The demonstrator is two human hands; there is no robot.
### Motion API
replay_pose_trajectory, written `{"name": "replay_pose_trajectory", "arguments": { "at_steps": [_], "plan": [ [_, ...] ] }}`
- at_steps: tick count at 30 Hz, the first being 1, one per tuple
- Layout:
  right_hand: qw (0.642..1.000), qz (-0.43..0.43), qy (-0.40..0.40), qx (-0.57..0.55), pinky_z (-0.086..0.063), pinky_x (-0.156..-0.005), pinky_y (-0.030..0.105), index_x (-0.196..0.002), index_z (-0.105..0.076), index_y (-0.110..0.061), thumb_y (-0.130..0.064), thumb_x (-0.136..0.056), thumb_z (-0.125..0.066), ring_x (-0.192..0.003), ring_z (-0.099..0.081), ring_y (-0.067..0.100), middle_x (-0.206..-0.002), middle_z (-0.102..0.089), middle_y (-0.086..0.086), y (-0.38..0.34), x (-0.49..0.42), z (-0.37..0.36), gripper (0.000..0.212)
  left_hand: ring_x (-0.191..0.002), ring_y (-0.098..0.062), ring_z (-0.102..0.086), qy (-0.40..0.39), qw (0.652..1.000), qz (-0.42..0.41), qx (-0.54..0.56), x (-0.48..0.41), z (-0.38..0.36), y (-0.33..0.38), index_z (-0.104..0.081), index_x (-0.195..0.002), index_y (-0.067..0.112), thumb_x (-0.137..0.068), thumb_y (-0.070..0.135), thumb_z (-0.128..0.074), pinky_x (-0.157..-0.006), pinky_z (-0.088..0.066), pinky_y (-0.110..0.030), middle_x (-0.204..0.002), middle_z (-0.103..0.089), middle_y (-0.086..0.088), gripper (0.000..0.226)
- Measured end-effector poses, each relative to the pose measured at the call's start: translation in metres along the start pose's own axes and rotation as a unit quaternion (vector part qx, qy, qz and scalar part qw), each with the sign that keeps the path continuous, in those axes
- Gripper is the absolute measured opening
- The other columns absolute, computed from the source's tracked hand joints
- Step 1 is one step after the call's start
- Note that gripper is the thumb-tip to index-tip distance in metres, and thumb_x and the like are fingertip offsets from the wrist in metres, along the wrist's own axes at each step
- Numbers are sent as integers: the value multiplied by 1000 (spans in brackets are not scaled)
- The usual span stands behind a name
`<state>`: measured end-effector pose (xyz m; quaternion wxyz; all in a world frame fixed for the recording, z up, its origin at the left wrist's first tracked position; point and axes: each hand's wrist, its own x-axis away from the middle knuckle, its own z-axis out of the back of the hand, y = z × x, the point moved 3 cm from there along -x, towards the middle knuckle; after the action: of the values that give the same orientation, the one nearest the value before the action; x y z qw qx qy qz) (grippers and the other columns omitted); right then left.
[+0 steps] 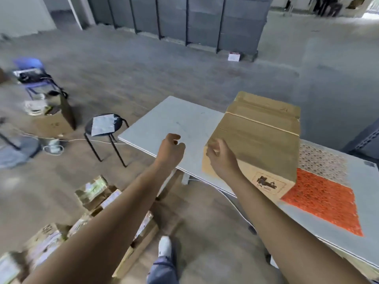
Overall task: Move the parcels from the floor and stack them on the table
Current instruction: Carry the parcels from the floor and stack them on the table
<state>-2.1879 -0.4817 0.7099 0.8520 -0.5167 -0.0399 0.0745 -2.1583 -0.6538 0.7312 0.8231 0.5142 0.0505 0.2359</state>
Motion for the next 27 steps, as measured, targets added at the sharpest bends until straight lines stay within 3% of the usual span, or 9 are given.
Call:
{"name": "replay_pose_trajectory", "arguments": {
  "at_steps": [2,7,9,12,14,17,19,22,27],
  "plan": [
    [997,-15,-65,-28,-51,-83,37,-129,-49,-27,-30,-96,-49,-99,-62,17,-119,-63,0,-9,24,-30,33,-78,-19,-61,30,999,7,-12,31,33,-22,-52,-126,14,-89,15,-49,-56,-47,-21,-118,-57,-5,37],
    [979,19,-200,20,-51,-89,42,-136,-45,-20,-29,-97,-51,-101,-62,26,-123,-61,4,-42,84,-114,40,-98,-29,-62,116,992,49,-23,104,129,-85,-58,-121,7,-89,14,-51,-81,-54,-37,-116,-63,-11,33],
    [967,45,-250,25,-49,-89,37,-138,-44,-17,-30,-99,-50,-109,-59,23,-126,-59,5,-56,112,-151,42,-90,-22,-61,156,985,66,-28,134,165,-109,-60,-118,5,-88,10,-52,-74,-51,-31,-113,-64,-12,32],
    [949,61,-307,48,-45,-72,27,-138,-42,-23,-38,-99,-47,-95,-59,15,-127,-58,-2,-76,156,-204,42,-78,-22,-62,198,975,99,-16,182,216,-150,-59,-119,4,-87,10,-51,-62,-46,-26,-112,-64,-14,33],
    [936,71,-338,68,-47,-72,28,-138,-41,-28,-42,-98,-46,-92,-56,9,-124,-56,-8,-89,188,-238,43,-92,-32,-63,219,968,123,-3,215,248,-180,-58,-120,4,-88,11,-51,-69,-50,-31,-115,-63,-14,33],
    [915,79,-385,88,-49,-88,38,-138,-41,-30,-43,-96,-46,-97,-56,14,-122,-55,-8,-108,242,-289,45,-97,-30,-61,254,955,155,11,268,298,-228,-57,-120,5,-88,10,-51,-76,-51,-33,-115,-62,-12,33],
    [901,80,-417,87,-50,-75,33,-140,-39,-31,-45,-96,-45,-89,-58,9,-122,-54,-8,-121,282,-324,47,-98,-25,-60,268,947,176,36,303,332,-261,-56,-121,6,-89,11,-51,-83,-53,-39,-114,-62,-11,33],
    [886,99,-441,106,-40,-63,23,-141,-38,-30,-48,-96,-45,-83,-52,0,-125,-54,-6,-143,344,-376,49,-78,-17,-57,288,931,202,97,350,382,-306,-57,-118,7,-89,11,-50,-68,-50,-32,-104,-62,-9,30],
    [873,84,-467,115,-45,-71,31,-139,-41,-29,-42,-98,-45,-97,-54,16,-127,-53,0,-175,432,-447,43,-72,-17,-55,306,917,222,127,414,450,-366,-56,-116,9,-88,10,-48,-65,-47,-30,-95,-61,-5,29]
  ]
}}
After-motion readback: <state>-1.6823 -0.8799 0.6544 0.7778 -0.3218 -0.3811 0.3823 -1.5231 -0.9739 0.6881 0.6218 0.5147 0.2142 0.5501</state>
